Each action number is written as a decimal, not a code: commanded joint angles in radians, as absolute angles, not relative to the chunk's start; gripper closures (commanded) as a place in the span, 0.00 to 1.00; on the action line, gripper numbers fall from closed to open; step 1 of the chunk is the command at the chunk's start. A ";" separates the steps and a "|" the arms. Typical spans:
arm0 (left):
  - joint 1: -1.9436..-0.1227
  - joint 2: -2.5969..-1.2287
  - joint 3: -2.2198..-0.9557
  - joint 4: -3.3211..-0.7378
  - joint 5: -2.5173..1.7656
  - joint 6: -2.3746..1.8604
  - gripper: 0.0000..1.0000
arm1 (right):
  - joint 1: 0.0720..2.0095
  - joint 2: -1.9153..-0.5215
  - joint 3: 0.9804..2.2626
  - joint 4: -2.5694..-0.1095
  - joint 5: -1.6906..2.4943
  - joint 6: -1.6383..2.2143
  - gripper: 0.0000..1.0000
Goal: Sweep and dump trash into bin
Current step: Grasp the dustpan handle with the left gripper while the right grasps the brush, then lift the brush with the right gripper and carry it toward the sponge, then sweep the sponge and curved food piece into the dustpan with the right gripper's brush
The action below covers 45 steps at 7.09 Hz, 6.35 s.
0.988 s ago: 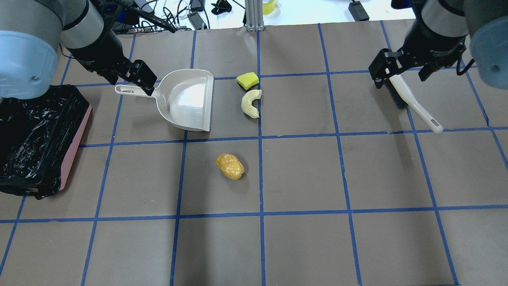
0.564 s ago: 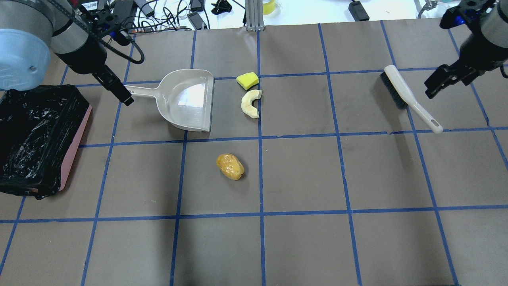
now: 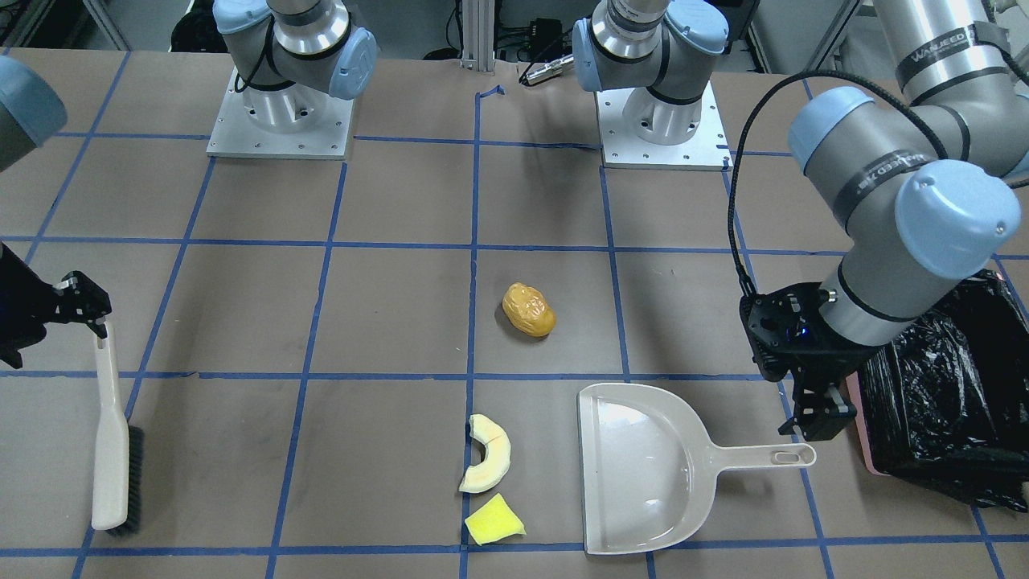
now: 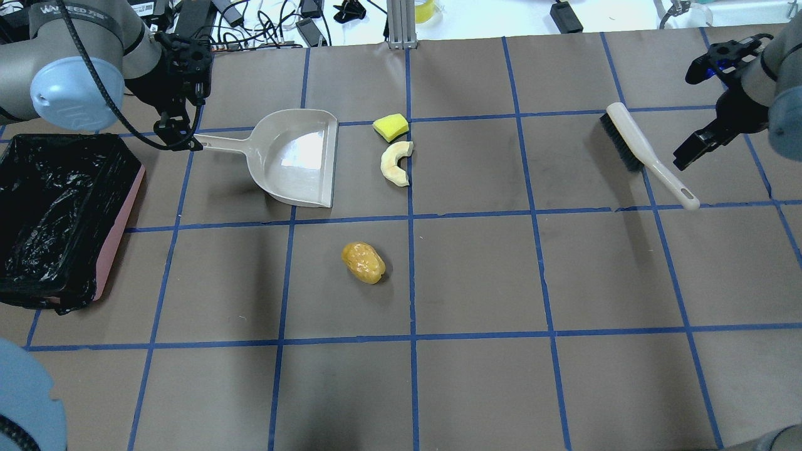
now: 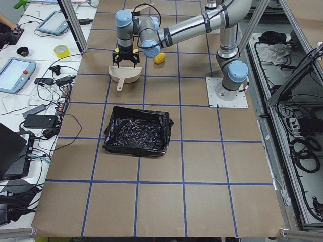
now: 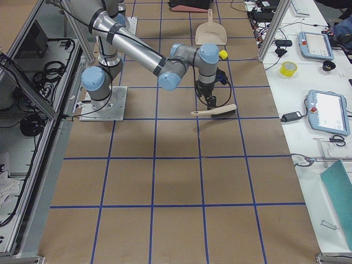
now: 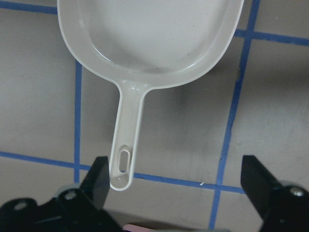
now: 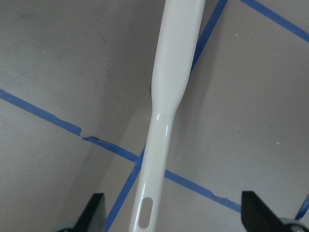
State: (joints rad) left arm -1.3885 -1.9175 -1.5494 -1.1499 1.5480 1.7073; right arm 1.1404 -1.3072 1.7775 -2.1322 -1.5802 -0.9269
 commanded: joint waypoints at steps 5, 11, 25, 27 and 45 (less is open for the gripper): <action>-1.388 -2.086 -1.483 -1.132 1.566 1.752 0.05 | 1.141 -1.203 1.816 -2.194 -1.586 -0.853 0.01; -1.390 -2.144 -1.483 -1.114 1.531 1.717 0.05 | 1.141 -1.203 1.816 -2.145 -1.611 -0.850 1.00; -1.401 -2.161 -1.545 -1.023 1.523 1.721 0.95 | 1.811 -1.043 1.559 -2.094 -1.525 0.208 1.00; -1.401 -2.164 -1.549 -1.023 1.520 1.721 0.99 | 1.845 -1.034 1.552 -2.094 -1.528 0.264 1.00; -1.404 -2.155 -1.559 -1.023 1.519 1.715 1.00 | 2.062 -0.994 1.218 -1.774 -1.532 0.613 1.00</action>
State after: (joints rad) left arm -1.4031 -2.1554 -1.5585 -1.0232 1.5186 1.7151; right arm 2.1181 -0.9441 1.2040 -1.8628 -1.5116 0.7184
